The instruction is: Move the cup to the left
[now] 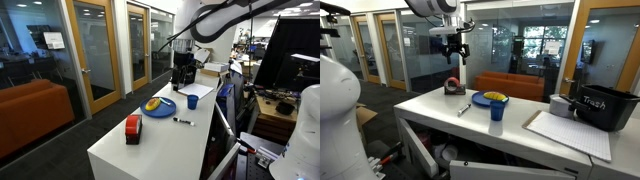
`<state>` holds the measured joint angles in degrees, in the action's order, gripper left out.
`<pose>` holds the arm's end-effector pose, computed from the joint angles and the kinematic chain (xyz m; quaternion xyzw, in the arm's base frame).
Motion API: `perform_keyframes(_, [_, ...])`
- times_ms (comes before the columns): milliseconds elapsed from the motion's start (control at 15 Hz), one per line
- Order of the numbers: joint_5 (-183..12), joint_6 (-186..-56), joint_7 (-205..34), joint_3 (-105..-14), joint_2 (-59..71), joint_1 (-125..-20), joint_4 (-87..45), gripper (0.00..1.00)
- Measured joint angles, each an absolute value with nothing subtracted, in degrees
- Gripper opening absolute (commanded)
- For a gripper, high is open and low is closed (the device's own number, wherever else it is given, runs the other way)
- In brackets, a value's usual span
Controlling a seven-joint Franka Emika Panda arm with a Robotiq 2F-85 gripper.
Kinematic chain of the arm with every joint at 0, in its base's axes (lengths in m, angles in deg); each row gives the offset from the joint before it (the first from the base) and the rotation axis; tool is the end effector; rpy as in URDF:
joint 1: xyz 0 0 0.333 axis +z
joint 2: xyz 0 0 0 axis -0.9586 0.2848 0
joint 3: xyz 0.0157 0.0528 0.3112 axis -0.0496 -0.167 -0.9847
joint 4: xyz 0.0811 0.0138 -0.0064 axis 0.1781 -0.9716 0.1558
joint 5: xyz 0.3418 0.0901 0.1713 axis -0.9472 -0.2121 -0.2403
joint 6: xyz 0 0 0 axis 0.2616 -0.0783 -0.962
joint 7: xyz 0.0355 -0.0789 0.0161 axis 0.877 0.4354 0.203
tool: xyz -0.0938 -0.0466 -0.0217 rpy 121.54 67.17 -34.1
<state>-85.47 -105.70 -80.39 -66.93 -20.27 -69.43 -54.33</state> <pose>0.4981 0.0641 0.4670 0.9956 0.0826 0.0348 0.0265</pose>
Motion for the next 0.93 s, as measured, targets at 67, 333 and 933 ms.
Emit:
perform_keyframes(67, [-85.1,-105.7,-80.4,-66.1,-19.4,-70.3,-53.6,1.0])
perform_keyframes(333, [-84.3,-105.7,-80.3,-62.4,-15.8,-73.5,-51.1,1.0])
perform_keyframes(933, [-84.3,-105.6,-80.3,-58.6,-7.5,-76.5,-48.8,1.0])
